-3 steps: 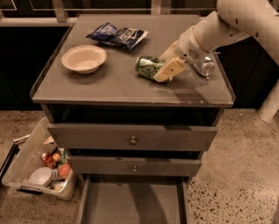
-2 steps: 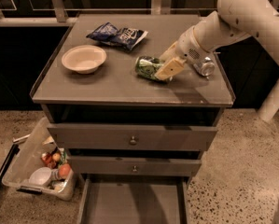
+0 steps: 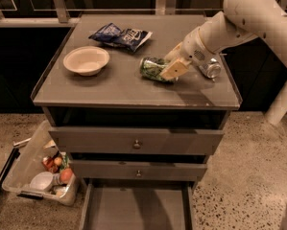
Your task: Place green can into bottom drawer
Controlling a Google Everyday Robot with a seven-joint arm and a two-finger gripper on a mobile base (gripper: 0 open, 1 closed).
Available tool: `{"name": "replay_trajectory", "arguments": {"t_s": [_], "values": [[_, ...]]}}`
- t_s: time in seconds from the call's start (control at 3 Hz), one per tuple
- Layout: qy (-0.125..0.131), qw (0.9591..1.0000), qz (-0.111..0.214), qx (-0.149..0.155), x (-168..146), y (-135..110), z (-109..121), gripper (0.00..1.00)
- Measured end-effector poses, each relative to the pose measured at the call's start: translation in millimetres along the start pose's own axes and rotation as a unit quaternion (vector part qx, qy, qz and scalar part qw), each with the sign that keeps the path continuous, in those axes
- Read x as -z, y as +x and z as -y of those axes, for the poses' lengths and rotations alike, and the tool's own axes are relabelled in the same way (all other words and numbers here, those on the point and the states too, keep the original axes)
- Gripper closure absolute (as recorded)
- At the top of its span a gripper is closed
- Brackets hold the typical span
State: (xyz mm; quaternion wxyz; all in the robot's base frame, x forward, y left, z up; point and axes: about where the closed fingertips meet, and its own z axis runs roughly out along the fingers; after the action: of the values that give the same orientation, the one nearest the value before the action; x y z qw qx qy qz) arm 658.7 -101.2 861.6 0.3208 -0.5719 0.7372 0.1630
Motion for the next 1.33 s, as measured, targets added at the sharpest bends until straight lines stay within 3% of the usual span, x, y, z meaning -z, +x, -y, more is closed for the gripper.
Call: {"name": "replay_trajectory", "arguments": {"t_s": [0.33, 0.67, 1.33], "values": [[-0.007, 0.9999, -0.005, 0.006, -4, -2, -4, 1.0], [-0.015, 0.9994, -0.011, 0.03, 3, -15, -18, 1.0], [-0.005, 0.9953, -0.011, 0.096, 44, -40, -63, 1.0]]}}
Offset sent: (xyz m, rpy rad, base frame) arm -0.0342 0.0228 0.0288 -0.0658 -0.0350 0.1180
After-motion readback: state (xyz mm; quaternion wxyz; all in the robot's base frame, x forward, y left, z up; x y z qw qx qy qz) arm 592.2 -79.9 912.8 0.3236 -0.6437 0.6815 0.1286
